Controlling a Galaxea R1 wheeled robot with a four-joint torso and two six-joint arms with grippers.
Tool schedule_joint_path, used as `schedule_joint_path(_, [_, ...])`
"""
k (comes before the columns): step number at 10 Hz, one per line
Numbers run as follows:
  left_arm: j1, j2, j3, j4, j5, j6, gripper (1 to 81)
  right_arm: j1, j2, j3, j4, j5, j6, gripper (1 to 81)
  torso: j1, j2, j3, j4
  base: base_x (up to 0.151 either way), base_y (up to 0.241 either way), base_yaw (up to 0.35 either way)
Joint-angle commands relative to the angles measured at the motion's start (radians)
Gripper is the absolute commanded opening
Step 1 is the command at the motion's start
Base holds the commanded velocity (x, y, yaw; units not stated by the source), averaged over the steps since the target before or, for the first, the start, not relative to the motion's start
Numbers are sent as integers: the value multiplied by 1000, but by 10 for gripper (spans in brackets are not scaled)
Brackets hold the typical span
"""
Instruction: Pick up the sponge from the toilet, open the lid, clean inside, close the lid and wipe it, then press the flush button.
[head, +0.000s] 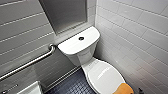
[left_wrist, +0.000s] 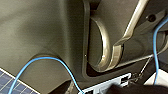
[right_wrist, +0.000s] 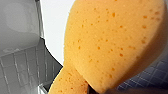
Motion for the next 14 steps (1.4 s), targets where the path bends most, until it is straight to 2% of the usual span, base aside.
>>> schedule_joint_path(1, [25, 1, 5, 4, 91, 4, 811, 191, 43, -2, 39, -227, -5, 10, 0, 0, 0, 0, 0, 0, 0])
schedule_joint_path(4, [25, 1, 5, 2, 91, 3, 811, 352, 198, -148, 39, -383, -2, 10, 0, 0, 0, 0, 0, 0, 0])
schedule_joint_path(5, [25, 1, 5, 2, 91, 3, 811, 388, 256, -203, 37, -409, -2, 10, 0, 0, 0, 0, 0, 0, 0])
schedule_joint_path(6, [25, 1, 5, 2, 91, 3, 811, 413, 316, -264, 23, -416, -3, 10, 0, 0, 0, 0, 0, 0, 0])
schedule_joint_path(8, [25, 1, 4, 2, 91, 3, 811, 454, 407, -369, -60, -400, -2, 10, 0, 0, 0, 0, 0, 0, 0])
schedule_joint_path(11, [25, 1, 4, 2, 92, 3, 811, 530, 531, -508, -57, -402, 12, 10, 0, 0, 0, 0, 0, 0, 0])
schedule_joint_path(14, [25, 1, 4, 2, 91, 3, 811, 541, 549, -570, -60, -400, 34, 10, 0, 0, 0, 0, 0, 0, 0])
